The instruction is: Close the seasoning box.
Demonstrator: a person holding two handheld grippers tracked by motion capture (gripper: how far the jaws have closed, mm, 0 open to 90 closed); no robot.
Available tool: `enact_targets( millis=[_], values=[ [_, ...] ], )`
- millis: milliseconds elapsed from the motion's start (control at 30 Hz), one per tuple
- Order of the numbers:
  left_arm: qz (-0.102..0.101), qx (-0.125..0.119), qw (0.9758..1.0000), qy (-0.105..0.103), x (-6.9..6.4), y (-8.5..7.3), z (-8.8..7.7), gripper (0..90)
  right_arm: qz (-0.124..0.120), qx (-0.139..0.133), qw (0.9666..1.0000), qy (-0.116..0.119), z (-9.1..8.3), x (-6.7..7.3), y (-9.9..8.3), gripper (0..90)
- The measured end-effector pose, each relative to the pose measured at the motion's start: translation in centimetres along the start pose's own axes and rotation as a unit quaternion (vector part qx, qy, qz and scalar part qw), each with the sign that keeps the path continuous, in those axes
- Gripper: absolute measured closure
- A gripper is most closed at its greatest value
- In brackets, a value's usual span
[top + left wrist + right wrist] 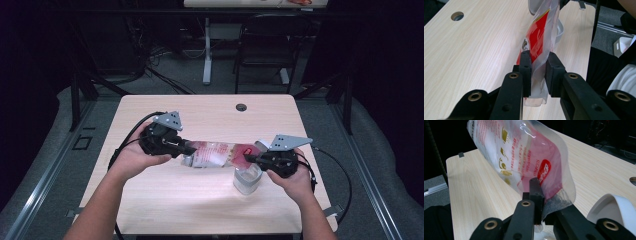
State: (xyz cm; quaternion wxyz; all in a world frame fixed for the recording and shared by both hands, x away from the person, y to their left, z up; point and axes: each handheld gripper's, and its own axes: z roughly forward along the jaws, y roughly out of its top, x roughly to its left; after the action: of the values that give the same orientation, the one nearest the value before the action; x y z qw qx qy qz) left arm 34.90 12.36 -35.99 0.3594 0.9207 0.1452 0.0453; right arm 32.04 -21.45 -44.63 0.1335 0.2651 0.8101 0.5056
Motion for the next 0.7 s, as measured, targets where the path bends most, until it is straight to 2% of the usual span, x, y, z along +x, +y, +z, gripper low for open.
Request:
enact_targets(
  millis=[700],
  values=[
    [-0.002, -0.005, 1.0000, 0.000, 0.07, 0.44, 0.00, 77.6, 0.006, -0.002, 1.0000, 0.000, -0.10, -0.13, -0.28, 88.7]
  ],
)
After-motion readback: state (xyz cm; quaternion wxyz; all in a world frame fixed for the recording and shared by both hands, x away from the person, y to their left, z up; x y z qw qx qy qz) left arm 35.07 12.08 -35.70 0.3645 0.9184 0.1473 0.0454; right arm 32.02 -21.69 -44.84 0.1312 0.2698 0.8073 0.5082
